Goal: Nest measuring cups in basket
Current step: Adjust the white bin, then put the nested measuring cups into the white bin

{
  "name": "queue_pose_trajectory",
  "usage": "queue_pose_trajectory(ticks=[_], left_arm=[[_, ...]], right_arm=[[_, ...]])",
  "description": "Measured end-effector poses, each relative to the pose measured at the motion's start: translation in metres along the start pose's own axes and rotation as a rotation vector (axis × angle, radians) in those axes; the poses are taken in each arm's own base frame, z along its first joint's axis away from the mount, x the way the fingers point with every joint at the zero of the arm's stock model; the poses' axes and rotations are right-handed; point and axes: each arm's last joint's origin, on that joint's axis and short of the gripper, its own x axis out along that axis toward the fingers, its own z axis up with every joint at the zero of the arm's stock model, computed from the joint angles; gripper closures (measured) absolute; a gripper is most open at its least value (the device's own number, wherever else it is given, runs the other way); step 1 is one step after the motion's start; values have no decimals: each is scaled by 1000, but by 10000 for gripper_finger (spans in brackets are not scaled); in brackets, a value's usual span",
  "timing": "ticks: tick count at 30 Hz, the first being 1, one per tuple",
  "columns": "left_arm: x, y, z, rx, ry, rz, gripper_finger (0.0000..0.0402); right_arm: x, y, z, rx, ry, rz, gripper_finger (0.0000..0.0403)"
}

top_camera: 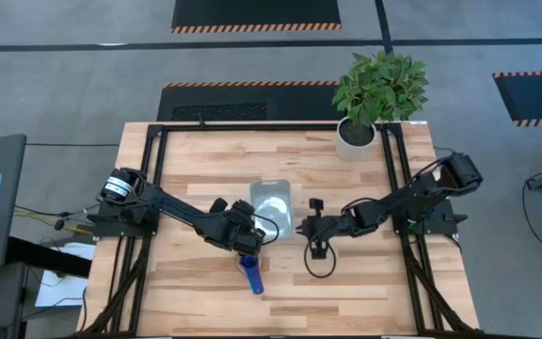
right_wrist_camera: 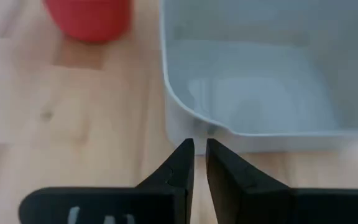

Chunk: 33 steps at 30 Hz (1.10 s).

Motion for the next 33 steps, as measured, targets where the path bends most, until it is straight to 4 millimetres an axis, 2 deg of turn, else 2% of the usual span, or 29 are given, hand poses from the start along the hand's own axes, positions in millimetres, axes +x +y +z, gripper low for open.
queue_pose_trajectory(ticks=[5, 10, 17, 22, 27, 33], left_arm=[[-2, 2, -4, 24, 36, 15, 319], [-11, 3, -10, 20, 48, 15, 319], [-53, 12, -19, -39, -80, -11, 319], [-73, 4, -38, -109, -138, -99, 319], [-92, -2, -63, -238, -83, -208, 302], [-111, -6, -81, -561, 12, -311, 242]], right_arm=[[-2, 8, 8, -40, -41, 25, 337], [-6, 8, 13, -5, -39, 28, 336], [-30, 10, 37, 76, -145, 59, 320], [-48, 18, 48, 103, -193, 105, 285], [-56, 29, 38, 172, -112, 139, 243], [-57, 38, 30, 223, -50, 152, 205]])
